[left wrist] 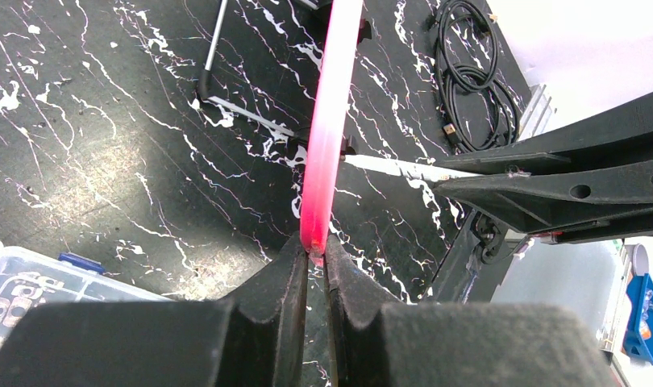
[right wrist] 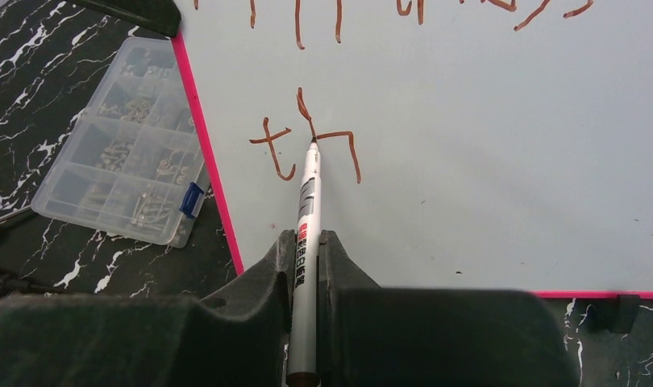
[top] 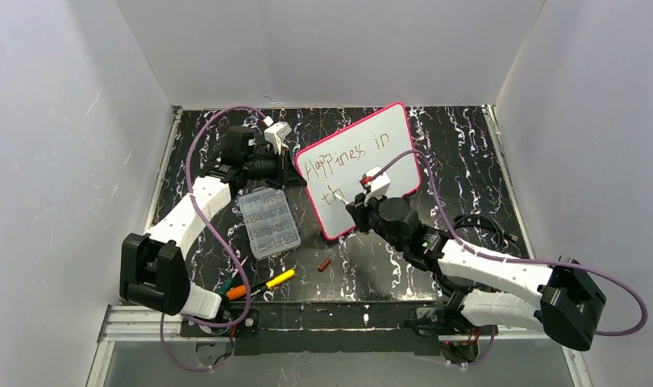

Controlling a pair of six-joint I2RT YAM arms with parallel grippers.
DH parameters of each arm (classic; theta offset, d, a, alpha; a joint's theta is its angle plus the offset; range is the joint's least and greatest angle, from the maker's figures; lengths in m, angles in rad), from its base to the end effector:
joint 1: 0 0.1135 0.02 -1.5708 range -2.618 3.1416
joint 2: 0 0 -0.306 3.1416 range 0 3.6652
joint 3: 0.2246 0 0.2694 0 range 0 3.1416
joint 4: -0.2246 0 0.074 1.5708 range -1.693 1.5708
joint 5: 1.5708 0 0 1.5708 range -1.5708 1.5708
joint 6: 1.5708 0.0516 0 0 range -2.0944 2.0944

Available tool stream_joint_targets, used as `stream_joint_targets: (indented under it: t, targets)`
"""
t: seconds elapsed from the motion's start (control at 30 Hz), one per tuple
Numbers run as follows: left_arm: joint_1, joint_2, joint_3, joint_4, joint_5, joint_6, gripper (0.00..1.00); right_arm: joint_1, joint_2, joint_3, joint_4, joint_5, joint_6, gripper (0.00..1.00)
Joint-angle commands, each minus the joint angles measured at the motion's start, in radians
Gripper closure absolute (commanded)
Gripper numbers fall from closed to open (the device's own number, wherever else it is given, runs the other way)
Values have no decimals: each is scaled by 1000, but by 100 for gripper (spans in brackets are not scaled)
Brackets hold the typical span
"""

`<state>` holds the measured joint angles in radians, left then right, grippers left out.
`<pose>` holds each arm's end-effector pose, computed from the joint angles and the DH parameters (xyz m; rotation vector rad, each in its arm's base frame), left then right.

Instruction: Write a sentence on the whiteboard

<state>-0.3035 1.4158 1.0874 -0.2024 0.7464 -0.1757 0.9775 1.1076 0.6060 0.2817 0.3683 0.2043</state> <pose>0.3113 -0.1342 0.3313 0.5950 2.0351 -1.0681 0.1617 0.2065 0.2869 -0.4265 1.7546 0.5209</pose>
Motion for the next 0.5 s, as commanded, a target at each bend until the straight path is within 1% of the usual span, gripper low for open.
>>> stream_joint_targets:
  t: [0.0,0.27,0.47]
  targets:
    - [-6,-30,16,14,49,0,100,0,-27,-7,-7,22,16,99]
    - [-5,-33,14,14,48,0,100,1,-51,-9,-15,30,18,99]
    - [-6,-34,13,14,48,0,100,0,-81,3,-31,86,2,99]
